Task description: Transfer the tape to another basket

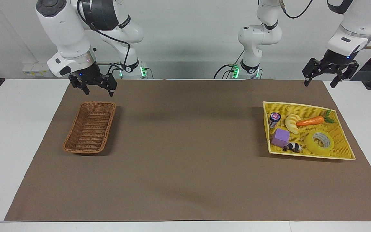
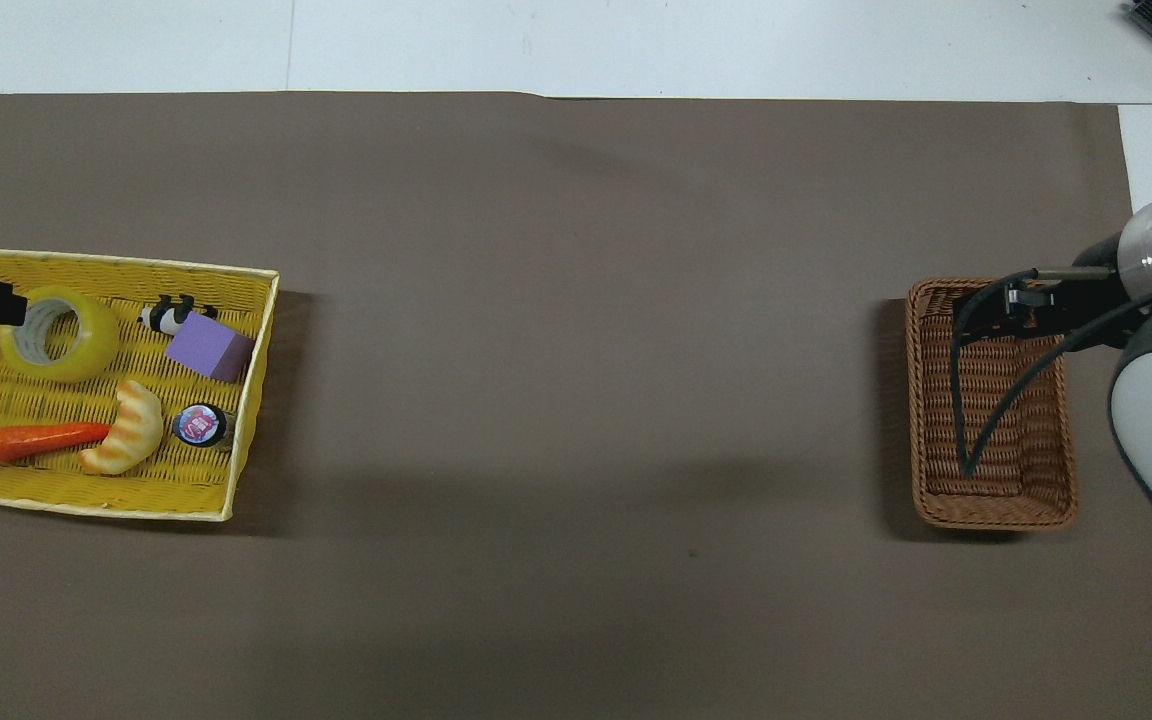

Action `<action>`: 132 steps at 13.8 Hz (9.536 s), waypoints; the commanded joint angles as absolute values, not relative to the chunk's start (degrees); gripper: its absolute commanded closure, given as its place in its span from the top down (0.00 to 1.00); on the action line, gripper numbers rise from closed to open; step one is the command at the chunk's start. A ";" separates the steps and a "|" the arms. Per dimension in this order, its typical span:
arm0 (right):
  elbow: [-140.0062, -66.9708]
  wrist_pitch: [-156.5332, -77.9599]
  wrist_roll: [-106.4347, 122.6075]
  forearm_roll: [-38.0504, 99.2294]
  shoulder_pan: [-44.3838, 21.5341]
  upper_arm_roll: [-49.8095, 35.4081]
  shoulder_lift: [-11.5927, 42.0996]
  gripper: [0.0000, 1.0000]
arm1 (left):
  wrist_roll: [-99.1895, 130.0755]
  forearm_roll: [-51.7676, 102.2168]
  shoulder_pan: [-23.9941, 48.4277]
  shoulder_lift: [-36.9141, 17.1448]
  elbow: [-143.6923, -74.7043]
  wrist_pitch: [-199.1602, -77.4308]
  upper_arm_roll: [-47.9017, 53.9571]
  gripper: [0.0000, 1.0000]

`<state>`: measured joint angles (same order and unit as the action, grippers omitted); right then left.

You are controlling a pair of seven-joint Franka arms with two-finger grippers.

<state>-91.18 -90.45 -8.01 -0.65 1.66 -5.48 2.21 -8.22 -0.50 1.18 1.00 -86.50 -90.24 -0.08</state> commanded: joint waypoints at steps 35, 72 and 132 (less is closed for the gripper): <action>-90.88 -90.53 -4.39 0.09 2.37 -5.89 2.29 1.00 | -26.36 2.55 -8.26 0.27 -103.97 -112.84 -1.23 1.00; -104.75 -92.80 5.45 27.40 -3.15 -6.50 -4.39 1.00 | -39.29 7.91 -16.44 -15.40 -103.54 -127.27 -0.97 0.00; -111.09 -142.47 5.28 68.47 -28.13 -6.07 17.14 0.00 | 4.40 16.45 19.52 -0.88 -111.28 -124.89 -1.41 1.00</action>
